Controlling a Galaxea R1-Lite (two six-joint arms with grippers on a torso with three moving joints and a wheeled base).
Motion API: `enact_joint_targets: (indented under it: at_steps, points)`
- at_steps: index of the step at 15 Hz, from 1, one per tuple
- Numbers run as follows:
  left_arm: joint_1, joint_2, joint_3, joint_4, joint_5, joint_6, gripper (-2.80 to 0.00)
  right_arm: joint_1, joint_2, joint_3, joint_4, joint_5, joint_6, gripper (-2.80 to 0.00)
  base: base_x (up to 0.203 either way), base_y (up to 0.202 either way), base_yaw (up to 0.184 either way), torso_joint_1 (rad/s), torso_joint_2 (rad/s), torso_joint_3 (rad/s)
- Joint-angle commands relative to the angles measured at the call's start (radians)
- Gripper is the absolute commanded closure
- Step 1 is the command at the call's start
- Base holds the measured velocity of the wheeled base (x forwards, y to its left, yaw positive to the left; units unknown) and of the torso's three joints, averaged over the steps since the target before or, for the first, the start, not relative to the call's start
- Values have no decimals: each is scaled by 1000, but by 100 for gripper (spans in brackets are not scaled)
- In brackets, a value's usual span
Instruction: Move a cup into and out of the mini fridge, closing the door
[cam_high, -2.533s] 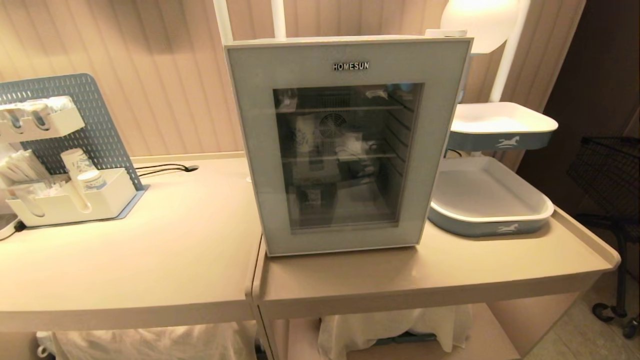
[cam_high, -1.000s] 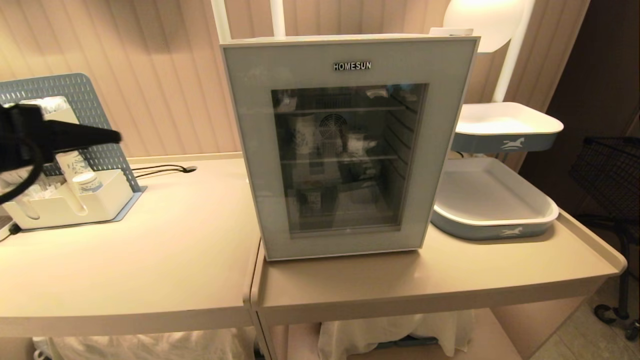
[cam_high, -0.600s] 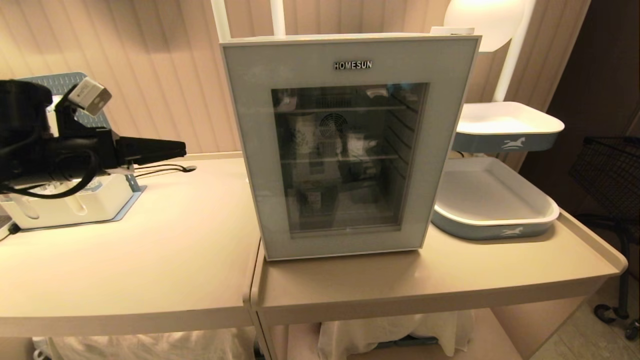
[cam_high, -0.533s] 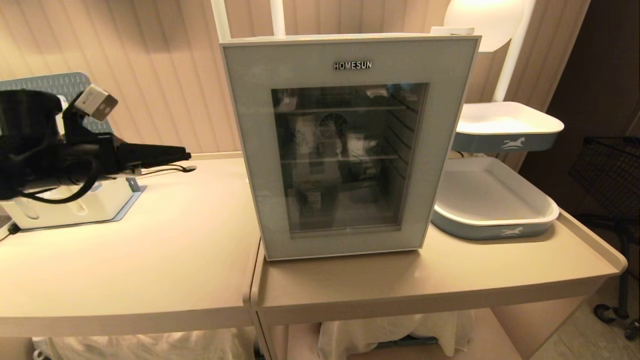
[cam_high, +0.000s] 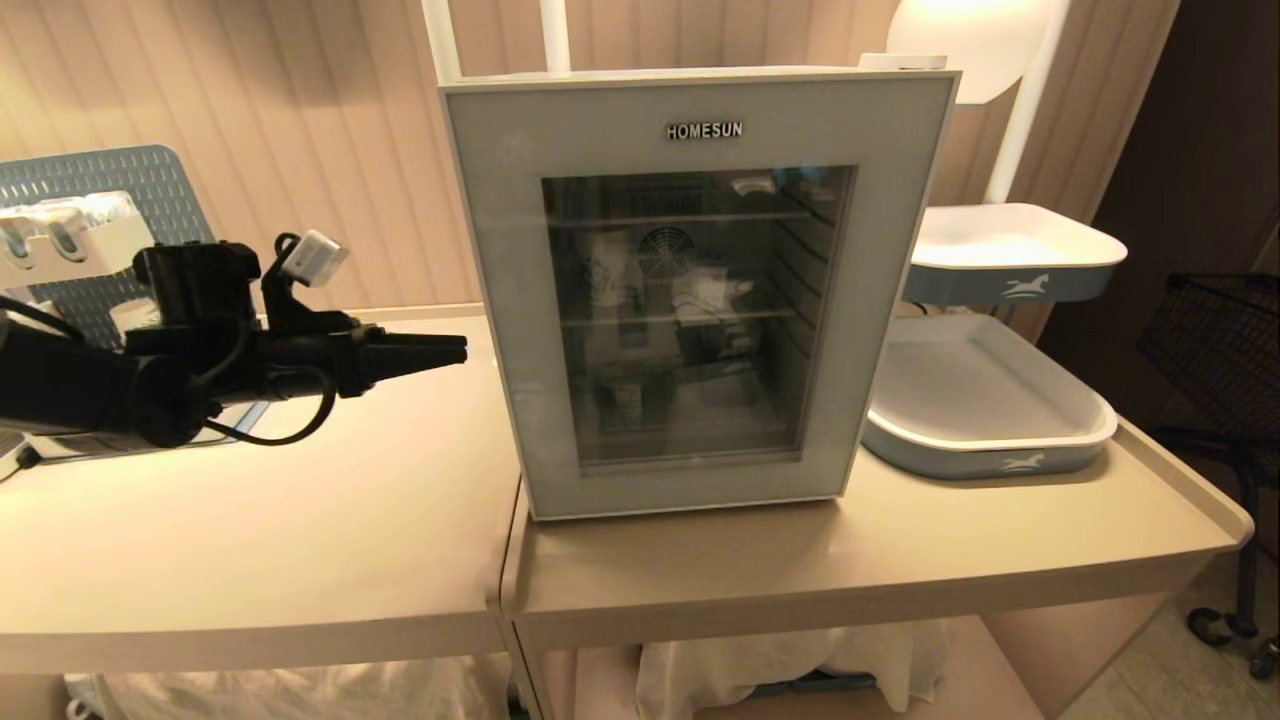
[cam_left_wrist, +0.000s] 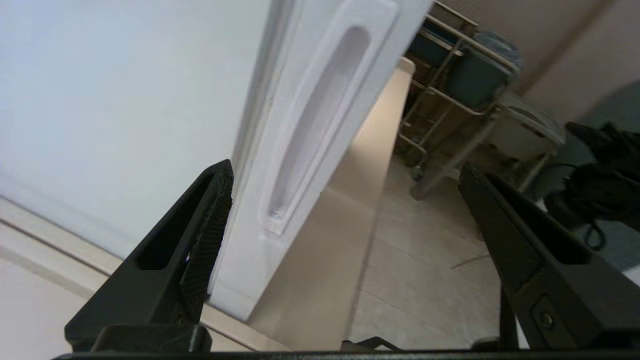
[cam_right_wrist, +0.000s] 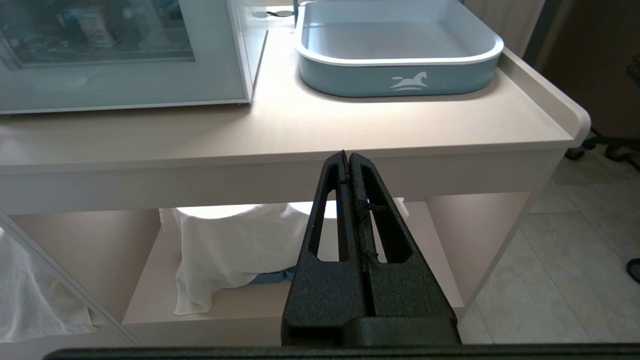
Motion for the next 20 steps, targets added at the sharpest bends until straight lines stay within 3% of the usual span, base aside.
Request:
enact_joint_targets:
  at_steps: [1, 4, 12, 20]
  points:
    - [-25, -5, 30, -24, 15, 1, -280, 0, 2, 2, 0, 1, -2, 0, 0, 0, 0, 0, 0, 0]
    - [-61, 0, 48, -73, 20, -4, -280, 0, 2, 2, 0, -1, 0, 0, 0, 0, 0, 0, 0, 0]
    - [-124, -2, 55, -72, 19, -24, -280, 0, 2, 2, 0, -1, 0, 0, 0, 0, 0, 0, 0, 0]
    - [-128, -94, 152, -70, 5, -51, -280, 0, 2, 0, 0, 1, -2, 0, 0, 0, 0, 0, 0, 0]
